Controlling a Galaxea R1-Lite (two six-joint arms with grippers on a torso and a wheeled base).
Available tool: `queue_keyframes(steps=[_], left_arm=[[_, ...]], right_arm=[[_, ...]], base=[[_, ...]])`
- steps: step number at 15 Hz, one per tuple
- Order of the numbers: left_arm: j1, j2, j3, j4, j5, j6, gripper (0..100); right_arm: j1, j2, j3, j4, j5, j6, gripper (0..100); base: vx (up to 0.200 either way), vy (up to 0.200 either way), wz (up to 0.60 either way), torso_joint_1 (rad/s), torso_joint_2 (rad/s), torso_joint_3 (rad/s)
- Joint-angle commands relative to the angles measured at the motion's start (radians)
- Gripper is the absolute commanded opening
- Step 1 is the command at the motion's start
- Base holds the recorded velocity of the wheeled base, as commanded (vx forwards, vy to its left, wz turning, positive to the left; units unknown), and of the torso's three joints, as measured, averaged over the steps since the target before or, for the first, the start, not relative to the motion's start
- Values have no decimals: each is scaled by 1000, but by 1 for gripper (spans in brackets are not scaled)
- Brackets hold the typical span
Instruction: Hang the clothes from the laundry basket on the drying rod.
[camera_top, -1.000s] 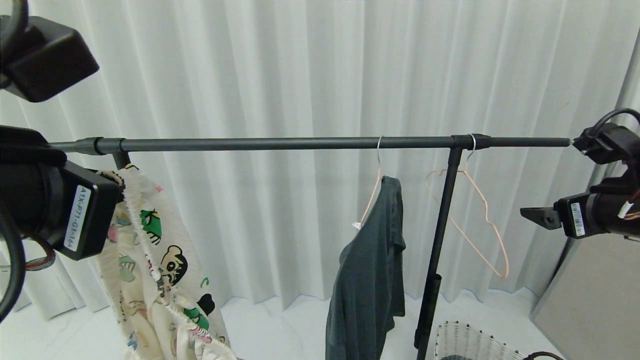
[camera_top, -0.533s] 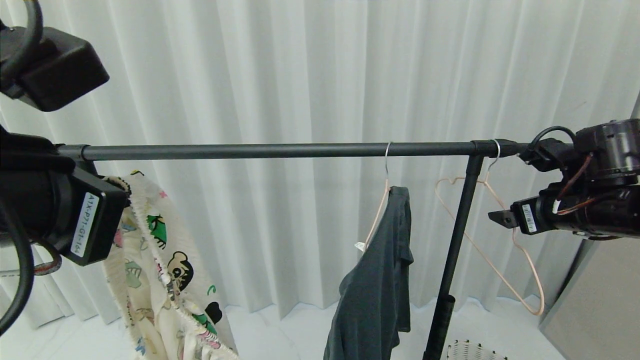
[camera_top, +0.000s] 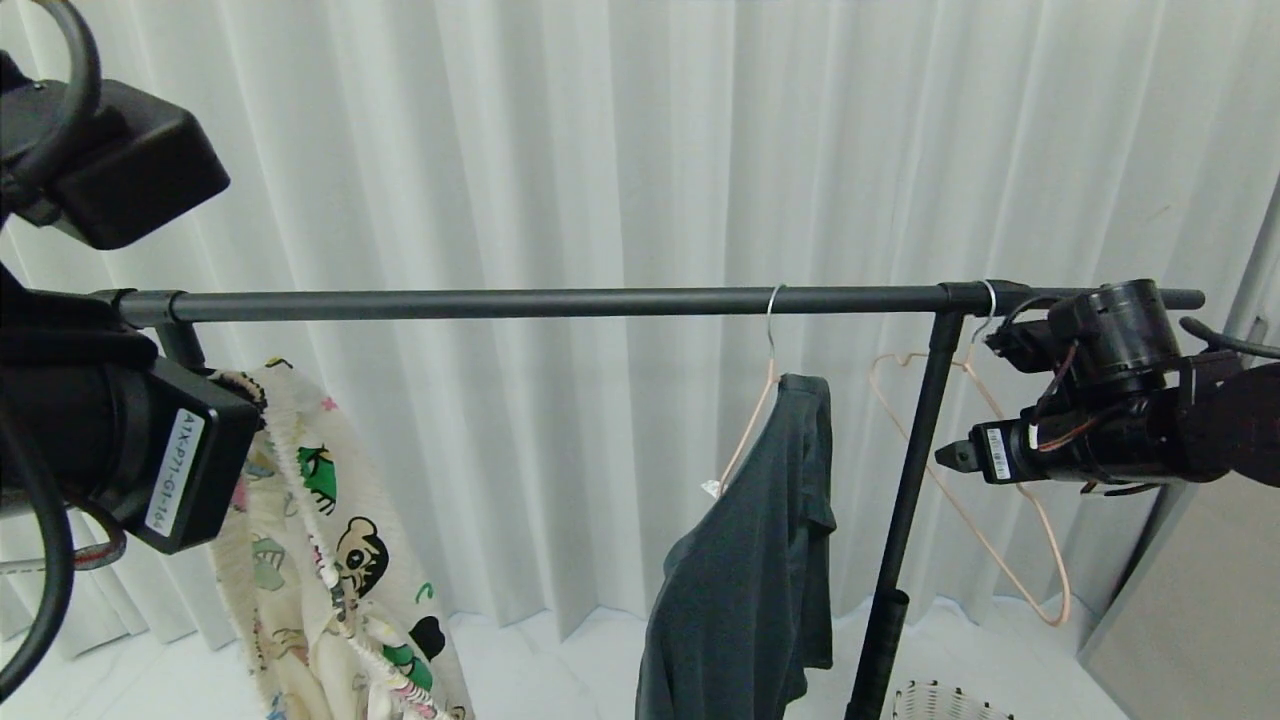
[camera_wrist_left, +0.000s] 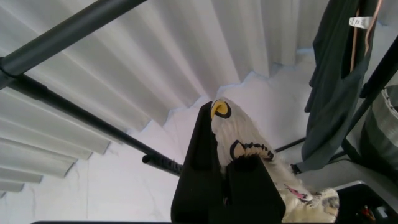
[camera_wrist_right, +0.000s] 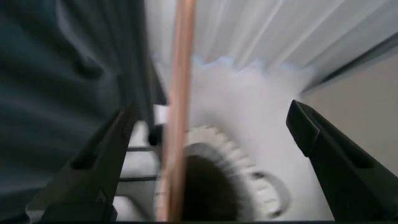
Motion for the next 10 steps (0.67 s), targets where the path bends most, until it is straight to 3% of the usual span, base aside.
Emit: queue_keyframes(steps=[1, 2, 3, 10], left_arm=[[0, 1, 5, 0, 0, 0, 0], [0, 0, 6, 0, 0, 0, 0], [0, 0, 8, 0, 0, 0, 0], [0, -2, 9, 0, 0, 0, 0]], right_arm=[[11, 14, -1, 11, -1, 18, 100], [11, 14, -3, 11, -1, 31, 100], [11, 14, -3, 12, -1, 32, 0], [11, -29, 2, 15, -27, 31, 0]], base=[[0, 0, 0, 0, 0, 0], [0, 0, 0, 0, 0, 0], [0, 0, 0, 0, 0, 0], [0, 0, 0, 0, 0, 0]])
